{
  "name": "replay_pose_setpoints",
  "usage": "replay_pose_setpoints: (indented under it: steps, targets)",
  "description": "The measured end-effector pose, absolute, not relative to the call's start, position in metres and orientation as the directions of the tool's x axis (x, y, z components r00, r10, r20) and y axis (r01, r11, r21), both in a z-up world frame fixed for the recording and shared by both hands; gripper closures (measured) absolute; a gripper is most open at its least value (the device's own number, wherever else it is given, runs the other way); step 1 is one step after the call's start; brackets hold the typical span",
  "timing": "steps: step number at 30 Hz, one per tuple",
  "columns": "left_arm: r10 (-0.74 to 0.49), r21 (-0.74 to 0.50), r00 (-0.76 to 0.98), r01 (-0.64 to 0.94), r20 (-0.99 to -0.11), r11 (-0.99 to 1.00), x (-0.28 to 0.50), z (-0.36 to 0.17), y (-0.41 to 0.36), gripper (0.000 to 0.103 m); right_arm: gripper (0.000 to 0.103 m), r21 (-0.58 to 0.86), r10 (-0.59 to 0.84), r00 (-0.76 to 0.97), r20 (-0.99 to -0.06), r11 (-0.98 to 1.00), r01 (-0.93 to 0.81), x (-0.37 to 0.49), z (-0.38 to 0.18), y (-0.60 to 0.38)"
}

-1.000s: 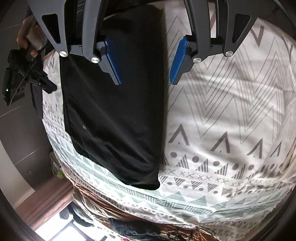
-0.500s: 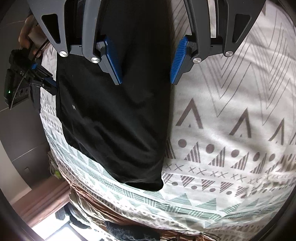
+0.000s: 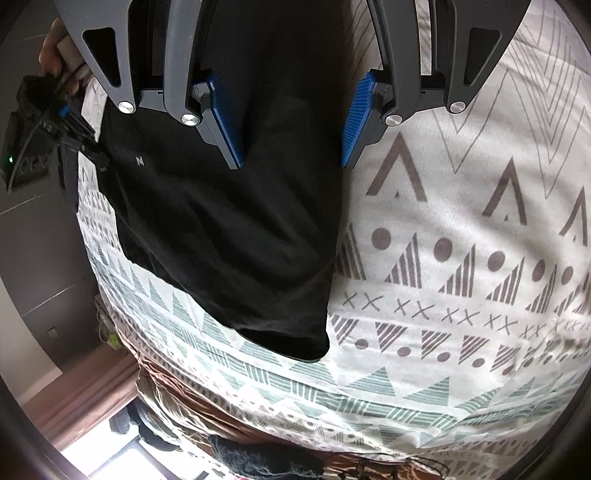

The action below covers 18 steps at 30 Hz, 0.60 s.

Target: Fold large clothes

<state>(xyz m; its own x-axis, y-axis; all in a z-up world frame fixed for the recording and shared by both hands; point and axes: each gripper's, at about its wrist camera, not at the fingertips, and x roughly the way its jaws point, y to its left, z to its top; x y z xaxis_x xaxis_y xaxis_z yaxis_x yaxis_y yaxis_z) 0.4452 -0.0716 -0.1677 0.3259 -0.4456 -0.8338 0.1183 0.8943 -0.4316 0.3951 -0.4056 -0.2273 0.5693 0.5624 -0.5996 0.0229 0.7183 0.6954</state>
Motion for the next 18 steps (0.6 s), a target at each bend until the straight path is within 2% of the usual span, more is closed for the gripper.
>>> replay_pose_setpoints:
  steps: [10,12,14,15,16,18]
  targets:
    - [-0.434,-0.420,0.350,0.119,-0.830,0.900,0.461,-0.174,-0.083,0.048,0.099,0.707,0.546,0.557,-0.626,0.699,0.109,0.380,-0.248,-0.422]
    - [-0.433,-0.416,0.354,0.126,-0.829,0.901,0.460,-0.173,-0.086,0.050,0.088,0.711,0.549,0.550,-0.629,0.693,0.122,0.379,-0.247,-0.423]
    - [-0.433,-0.414,0.355,0.133,-0.828,0.901,0.459,-0.172,-0.087,0.050,0.069,0.704,0.544,0.553,-0.631,0.701,0.114,0.376,-0.242,-0.426]
    - [-0.435,-0.416,0.354,0.132,-0.828,0.900,0.459,-0.172,-0.086,0.050,0.043,0.695,0.535,0.553,-0.638,0.710,0.114,0.376,-0.241,-0.426]
    - [-0.438,-0.421,0.354,0.130,-0.826,0.898,0.459,-0.172,-0.086,0.051,0.032,0.676,0.514,0.555,-0.654,0.726,0.124,0.374,-0.240,-0.428]
    - [-0.440,-0.424,0.353,0.127,-0.826,0.897,0.460,-0.173,-0.085,0.051,0.032,0.676,0.511,0.559,-0.654,0.726,0.127,0.372,-0.242,-0.432]
